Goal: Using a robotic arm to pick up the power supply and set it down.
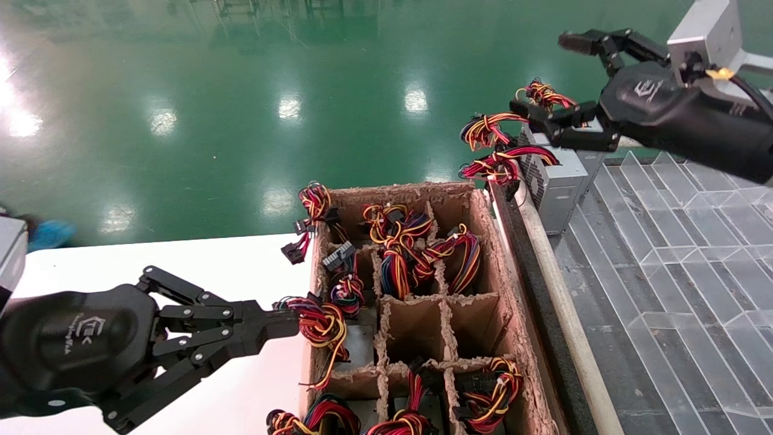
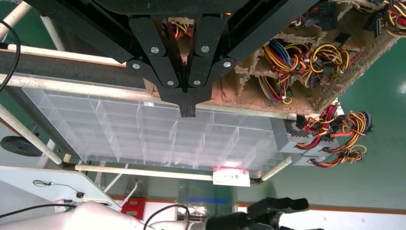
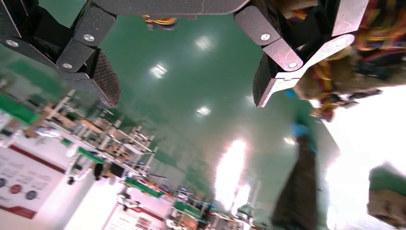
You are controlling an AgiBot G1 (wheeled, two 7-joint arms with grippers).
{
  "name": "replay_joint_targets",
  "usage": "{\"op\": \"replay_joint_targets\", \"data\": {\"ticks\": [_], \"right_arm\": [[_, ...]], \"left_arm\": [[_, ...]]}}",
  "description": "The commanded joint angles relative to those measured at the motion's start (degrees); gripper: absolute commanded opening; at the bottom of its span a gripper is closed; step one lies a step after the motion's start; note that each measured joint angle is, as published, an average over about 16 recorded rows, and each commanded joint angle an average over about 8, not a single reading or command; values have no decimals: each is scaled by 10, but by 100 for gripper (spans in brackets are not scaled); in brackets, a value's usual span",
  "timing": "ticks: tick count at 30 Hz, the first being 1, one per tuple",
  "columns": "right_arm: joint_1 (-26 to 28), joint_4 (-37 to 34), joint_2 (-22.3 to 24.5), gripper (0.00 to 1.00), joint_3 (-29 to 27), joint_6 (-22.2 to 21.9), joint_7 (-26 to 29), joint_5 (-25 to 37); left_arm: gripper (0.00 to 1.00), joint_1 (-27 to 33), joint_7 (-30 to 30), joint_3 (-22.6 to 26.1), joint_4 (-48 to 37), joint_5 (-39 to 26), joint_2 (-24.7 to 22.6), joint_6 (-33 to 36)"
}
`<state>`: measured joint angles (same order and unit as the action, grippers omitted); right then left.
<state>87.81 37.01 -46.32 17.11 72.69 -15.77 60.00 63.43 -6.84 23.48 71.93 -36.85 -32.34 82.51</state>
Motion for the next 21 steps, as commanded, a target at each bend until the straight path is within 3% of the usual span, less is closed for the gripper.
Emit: {"op": "replay_joint_targets", "data": {"ticks": [1, 2, 21], "right_arm": [[-13, 19, 6, 100, -1, 7, 14, -9], [-20, 28, 9, 100, -1, 10, 20, -14], [-148, 206, 64, 100, -6, 73, 149, -102]], "left_arm": [[90, 0, 0, 0, 0, 0, 0, 0], [100, 0, 0, 0, 0, 0, 0, 0], [100, 0, 0, 0, 0, 0, 0, 0]]}}
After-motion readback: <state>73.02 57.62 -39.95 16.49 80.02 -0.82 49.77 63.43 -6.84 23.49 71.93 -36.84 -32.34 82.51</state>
